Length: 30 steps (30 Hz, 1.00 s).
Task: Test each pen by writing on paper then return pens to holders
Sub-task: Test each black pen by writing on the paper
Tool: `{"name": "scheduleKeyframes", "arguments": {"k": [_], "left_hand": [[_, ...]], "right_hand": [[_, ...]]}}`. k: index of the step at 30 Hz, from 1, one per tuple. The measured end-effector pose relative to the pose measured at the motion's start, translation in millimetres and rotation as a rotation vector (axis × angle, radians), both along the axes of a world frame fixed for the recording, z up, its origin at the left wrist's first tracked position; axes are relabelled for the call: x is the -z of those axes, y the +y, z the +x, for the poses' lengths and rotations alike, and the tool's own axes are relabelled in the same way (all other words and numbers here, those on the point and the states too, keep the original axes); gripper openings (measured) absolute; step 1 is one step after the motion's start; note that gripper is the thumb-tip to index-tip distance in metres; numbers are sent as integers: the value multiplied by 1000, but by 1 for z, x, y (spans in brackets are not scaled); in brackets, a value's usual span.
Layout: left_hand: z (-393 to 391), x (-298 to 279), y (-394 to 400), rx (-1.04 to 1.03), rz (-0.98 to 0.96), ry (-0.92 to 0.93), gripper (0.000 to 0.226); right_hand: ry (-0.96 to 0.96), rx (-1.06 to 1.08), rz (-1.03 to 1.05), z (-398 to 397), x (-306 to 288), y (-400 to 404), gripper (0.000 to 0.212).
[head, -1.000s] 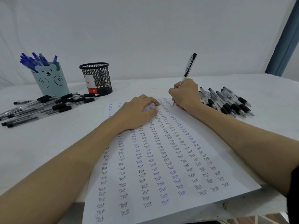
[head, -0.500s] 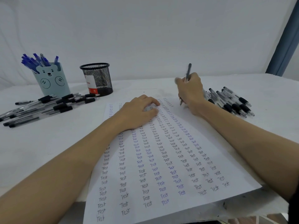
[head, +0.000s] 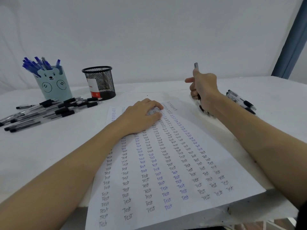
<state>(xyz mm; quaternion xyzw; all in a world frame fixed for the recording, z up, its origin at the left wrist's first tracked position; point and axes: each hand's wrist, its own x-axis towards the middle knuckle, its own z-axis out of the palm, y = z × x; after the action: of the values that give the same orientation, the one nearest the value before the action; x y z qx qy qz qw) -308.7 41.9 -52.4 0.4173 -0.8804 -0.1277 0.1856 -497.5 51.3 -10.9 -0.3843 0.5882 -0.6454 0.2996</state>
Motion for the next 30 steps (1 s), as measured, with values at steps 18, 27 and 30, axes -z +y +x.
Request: {"name": "scheduleKeyframes", "arguments": {"k": [18,27,30], "left_hand": [[0,0,0,5,-2,5,30],[0,0,1,4,-6,5,30],[1,0,0,6,-9,7,30]], "right_hand": [[603,-23,277,-36,-11,5,17],[1030,106,440,-56,-2,3,45],[1021,128,446,-56,1,2,47]]}}
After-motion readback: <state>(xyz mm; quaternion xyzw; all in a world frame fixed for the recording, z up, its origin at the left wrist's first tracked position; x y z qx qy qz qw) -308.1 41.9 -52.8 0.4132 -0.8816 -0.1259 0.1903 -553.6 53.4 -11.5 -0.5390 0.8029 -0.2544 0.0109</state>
